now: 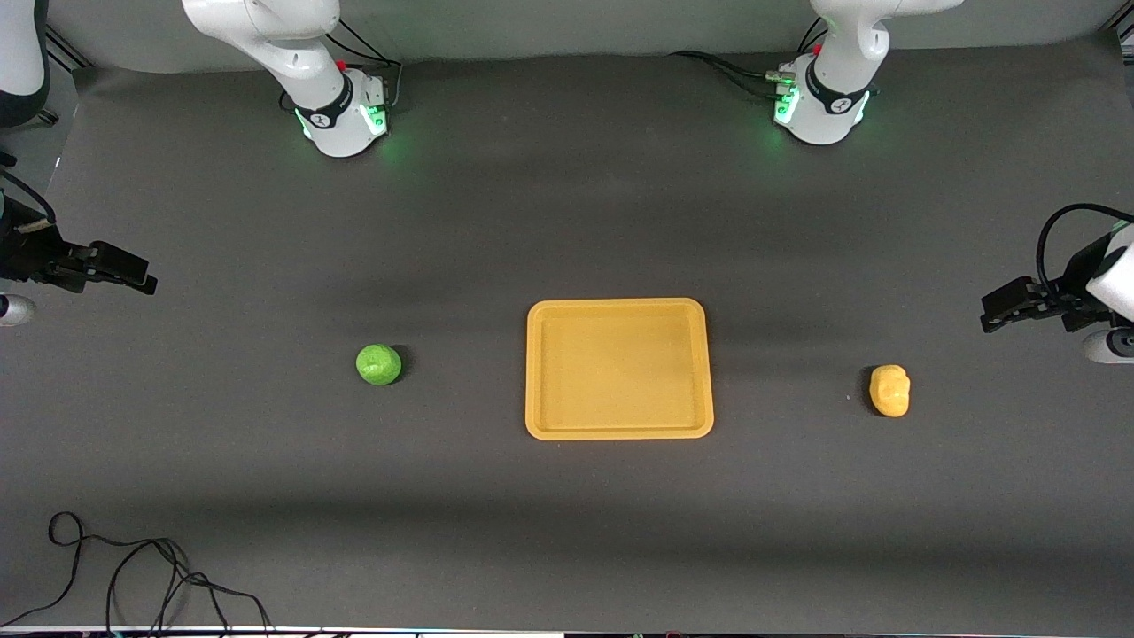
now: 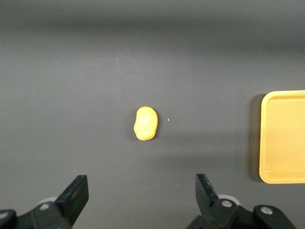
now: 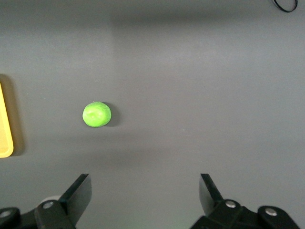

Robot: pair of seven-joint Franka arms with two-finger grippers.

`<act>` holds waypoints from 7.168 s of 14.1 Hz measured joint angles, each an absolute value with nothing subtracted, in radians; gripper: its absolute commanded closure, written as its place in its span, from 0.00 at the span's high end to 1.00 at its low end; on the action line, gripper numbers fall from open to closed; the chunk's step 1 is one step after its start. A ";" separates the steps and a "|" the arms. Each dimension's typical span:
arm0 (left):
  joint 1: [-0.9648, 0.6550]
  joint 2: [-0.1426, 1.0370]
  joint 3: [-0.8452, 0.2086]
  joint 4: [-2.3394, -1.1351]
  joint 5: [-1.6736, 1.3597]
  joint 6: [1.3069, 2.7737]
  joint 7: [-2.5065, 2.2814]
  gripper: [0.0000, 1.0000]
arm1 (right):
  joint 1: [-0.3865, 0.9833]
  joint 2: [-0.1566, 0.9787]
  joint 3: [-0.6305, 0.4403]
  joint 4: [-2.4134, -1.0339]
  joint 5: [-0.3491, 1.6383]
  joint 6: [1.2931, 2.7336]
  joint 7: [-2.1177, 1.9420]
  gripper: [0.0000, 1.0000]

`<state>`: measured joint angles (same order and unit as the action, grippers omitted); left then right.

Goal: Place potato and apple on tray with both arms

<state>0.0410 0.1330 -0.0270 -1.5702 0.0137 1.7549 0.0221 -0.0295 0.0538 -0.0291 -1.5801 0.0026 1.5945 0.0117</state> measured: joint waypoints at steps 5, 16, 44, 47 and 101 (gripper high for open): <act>0.043 0.133 -0.024 -1.570 0.013 1.755 0.022 1.00 | -0.032 0.054 -0.029 -1.580 0.003 1.594 0.012 1.00; 0.048 0.195 -0.021 -1.832 0.013 1.998 0.022 1.00 | -0.032 0.054 -0.029 -1.581 0.003 1.594 0.012 1.00; -0.056 0.506 -0.040 -1.671 0.043 2.033 -0.143 0.15 | -0.034 0.055 -0.029 -1.585 0.002 1.594 -0.039 1.00; -0.234 0.509 -0.046 -1.616 0.043 2.029 -0.396 0.15 | -0.034 0.055 -0.029 -1.586 0.002 1.594 -0.039 1.00; 0.053 0.107 -0.088 -1.574 0.055 1.639 -0.029 1.00 | 0.285 0.291 -0.008 -1.738 0.004 2.054 0.290 0.46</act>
